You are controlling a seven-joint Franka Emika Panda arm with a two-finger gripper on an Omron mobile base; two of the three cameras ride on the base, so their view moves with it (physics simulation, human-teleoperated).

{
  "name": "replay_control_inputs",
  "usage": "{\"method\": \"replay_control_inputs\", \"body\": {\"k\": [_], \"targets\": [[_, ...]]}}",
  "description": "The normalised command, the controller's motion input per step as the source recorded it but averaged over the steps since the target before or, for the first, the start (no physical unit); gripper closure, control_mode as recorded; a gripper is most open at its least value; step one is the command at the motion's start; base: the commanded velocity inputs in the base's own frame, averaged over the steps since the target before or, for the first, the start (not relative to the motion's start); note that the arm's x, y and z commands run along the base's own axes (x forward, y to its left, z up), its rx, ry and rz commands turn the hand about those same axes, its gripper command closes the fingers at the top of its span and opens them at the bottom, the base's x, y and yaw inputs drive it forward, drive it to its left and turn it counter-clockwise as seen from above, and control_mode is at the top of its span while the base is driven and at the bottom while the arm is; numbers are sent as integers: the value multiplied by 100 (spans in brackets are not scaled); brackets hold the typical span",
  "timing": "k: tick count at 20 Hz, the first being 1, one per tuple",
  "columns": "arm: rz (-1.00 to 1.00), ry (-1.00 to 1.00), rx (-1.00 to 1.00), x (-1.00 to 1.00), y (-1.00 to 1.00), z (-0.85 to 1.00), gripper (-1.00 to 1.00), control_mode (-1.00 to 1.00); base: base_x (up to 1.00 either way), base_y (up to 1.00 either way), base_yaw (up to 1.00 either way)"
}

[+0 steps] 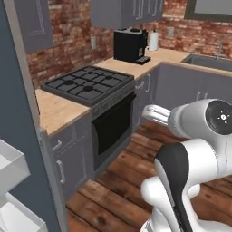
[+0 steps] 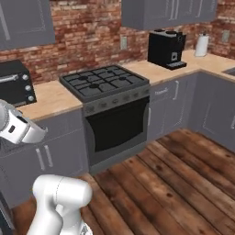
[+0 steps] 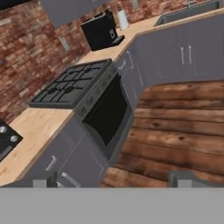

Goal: Place the squash in the correct fridge rack based on whether it is a fruit or vegetable. Finally, close the fridge door.

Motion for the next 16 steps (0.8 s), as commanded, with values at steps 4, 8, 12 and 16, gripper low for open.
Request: {"method": "replay_control_inputs", "body": {"k": [4, 8, 12, 16], "targets": [[0, 0, 0, 0, 0, 0, -100, 100, 100, 0, 30], [0, 0, 0, 0, 0, 0, -100, 100, 57, -3, 42], [0, 0, 0, 0, 0, 0, -100, 100, -1, 0, 61], [0, 0, 0, 0, 0, 0, -100, 100, 0, 0, 66]]}}
